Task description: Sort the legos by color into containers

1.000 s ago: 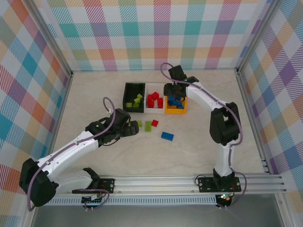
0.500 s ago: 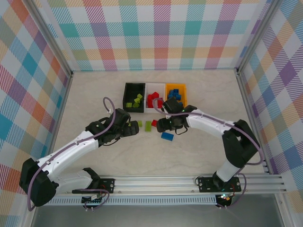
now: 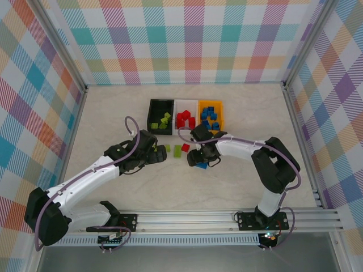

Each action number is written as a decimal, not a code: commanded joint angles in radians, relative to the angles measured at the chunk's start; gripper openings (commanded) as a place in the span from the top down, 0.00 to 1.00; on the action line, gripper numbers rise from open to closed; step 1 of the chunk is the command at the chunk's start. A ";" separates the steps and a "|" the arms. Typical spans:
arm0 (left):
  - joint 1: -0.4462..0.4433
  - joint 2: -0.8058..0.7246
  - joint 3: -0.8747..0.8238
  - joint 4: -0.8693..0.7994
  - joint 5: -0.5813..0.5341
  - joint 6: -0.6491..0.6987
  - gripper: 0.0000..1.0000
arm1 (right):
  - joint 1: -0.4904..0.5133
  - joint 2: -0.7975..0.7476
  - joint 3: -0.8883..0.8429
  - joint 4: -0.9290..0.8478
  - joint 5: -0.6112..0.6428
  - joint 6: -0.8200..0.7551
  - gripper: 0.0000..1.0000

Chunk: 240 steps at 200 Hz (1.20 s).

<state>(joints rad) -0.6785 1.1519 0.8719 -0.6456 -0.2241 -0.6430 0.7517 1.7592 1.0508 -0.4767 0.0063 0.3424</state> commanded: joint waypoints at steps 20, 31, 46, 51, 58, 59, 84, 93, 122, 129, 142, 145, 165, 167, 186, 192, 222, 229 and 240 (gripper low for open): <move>0.016 0.018 -0.009 0.030 0.019 0.004 0.00 | 0.087 0.001 -0.041 -0.077 0.052 0.028 0.38; 0.016 0.019 -0.006 0.028 0.020 0.005 0.00 | 0.106 0.005 -0.036 -0.093 0.089 0.030 0.41; 0.016 0.020 -0.007 0.024 0.019 0.006 0.00 | 0.115 0.023 -0.019 -0.112 0.125 0.030 0.47; 0.017 0.020 -0.009 0.023 0.020 0.008 0.00 | 0.116 0.028 -0.015 -0.117 0.133 0.033 0.50; 0.017 0.019 -0.008 0.021 0.020 0.008 0.00 | 0.117 0.030 -0.009 -0.119 0.144 0.036 0.55; 0.017 0.020 -0.009 0.021 0.020 0.008 0.00 | 0.117 0.030 -0.009 -0.119 0.145 0.036 0.56; 0.019 0.019 -0.010 0.018 0.021 0.008 0.00 | 0.116 -0.009 0.000 -0.104 0.171 0.040 0.67; 0.019 0.019 -0.010 0.018 0.019 0.009 0.00 | 0.114 -0.037 0.007 -0.102 0.193 0.036 0.70; 0.019 0.013 -0.015 0.028 0.014 0.013 0.00 | 0.011 -0.127 0.084 -0.098 0.240 0.005 0.73; 0.019 0.014 -0.019 0.032 0.013 0.010 0.00 | -0.027 -0.137 0.111 -0.092 0.255 -0.005 0.73; 0.019 0.015 -0.018 0.036 0.018 0.008 0.00 | -0.098 -0.128 0.173 -0.075 0.263 -0.016 0.73; 0.020 0.017 -0.018 0.037 0.020 0.006 0.00 | -0.118 -0.120 0.186 -0.072 0.259 -0.016 0.73; 0.020 0.022 -0.014 0.037 0.028 -0.003 0.00 | -0.210 -0.032 0.308 -0.066 0.259 -0.015 0.73; 0.020 0.022 -0.013 0.037 0.029 -0.005 0.00 | -0.219 -0.025 0.321 -0.067 0.259 -0.013 0.73; 0.020 0.019 -0.013 0.037 0.030 -0.008 0.00 | -0.271 0.079 0.439 -0.075 0.263 -0.013 0.73; 0.020 0.021 -0.013 0.037 0.029 -0.008 0.00 | -0.283 0.111 0.475 -0.082 0.261 -0.012 0.72; 0.022 0.034 -0.010 0.040 0.025 -0.011 0.00 | -0.307 0.254 0.651 -0.145 0.264 -0.014 0.68; 0.022 0.036 -0.010 0.048 0.030 -0.011 0.00 | -0.308 0.274 0.672 -0.152 0.264 -0.015 0.64; 0.024 0.044 -0.011 0.058 0.037 -0.010 0.00 | -0.308 0.286 0.699 -0.158 0.253 -0.016 0.49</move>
<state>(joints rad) -0.6685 1.1805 0.8700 -0.6186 -0.2005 -0.6399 0.4412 2.0125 1.6817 -0.5682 0.2695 0.3363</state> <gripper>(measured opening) 0.999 0.398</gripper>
